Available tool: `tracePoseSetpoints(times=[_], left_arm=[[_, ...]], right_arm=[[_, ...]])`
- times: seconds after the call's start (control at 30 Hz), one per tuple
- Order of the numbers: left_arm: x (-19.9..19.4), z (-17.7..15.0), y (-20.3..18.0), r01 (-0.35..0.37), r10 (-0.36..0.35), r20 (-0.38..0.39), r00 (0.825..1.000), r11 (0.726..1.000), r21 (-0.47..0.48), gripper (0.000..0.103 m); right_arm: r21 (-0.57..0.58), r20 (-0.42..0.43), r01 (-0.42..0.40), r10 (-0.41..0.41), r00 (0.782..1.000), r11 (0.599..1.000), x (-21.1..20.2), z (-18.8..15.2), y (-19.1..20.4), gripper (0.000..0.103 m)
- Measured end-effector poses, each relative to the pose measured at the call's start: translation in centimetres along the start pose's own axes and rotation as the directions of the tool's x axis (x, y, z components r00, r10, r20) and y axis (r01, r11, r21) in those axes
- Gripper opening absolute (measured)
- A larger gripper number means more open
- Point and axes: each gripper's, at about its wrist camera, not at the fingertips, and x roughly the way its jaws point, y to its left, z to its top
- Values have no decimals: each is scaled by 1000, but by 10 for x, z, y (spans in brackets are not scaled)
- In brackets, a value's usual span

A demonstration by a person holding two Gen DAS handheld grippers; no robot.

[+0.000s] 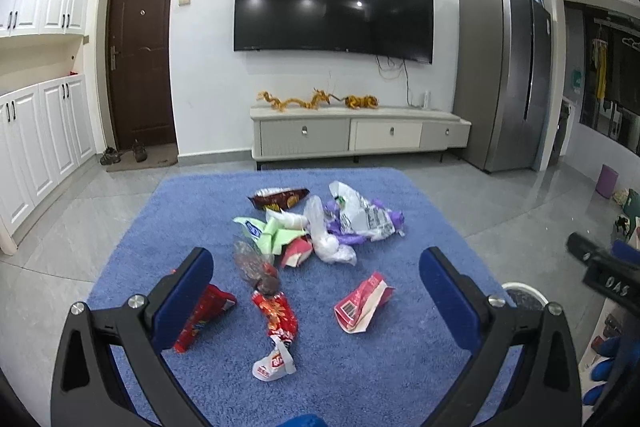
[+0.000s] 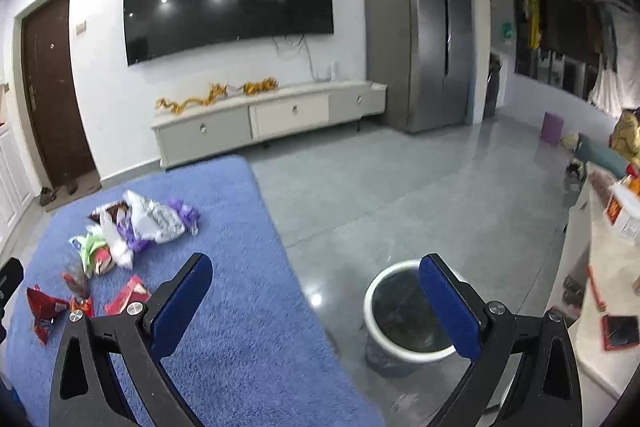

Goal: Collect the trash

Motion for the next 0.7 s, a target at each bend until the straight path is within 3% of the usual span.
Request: tracePoseSetpoints(times=[0.13,0.27,0.5,0.7], left_arm=[[-11,3,6,-10,11,38,999,1000,-24,103],[-10,2,8,7,-7,28,1000,1000,-29,103],[19,12,4,17,-17,-7,1000,1000,-1,103],[36,28,5,59,-60,-9,998,997,-49,103]], right_arm=[[5,58,27,-27,998,1000,-19,11,1,103],[15,73,56,-57,996,998,-28,15,0,103],[-3,59,102,-102,993,995,-35,21,4,103],[-15,92,148,-146,985,989,-60,33,0,103]])
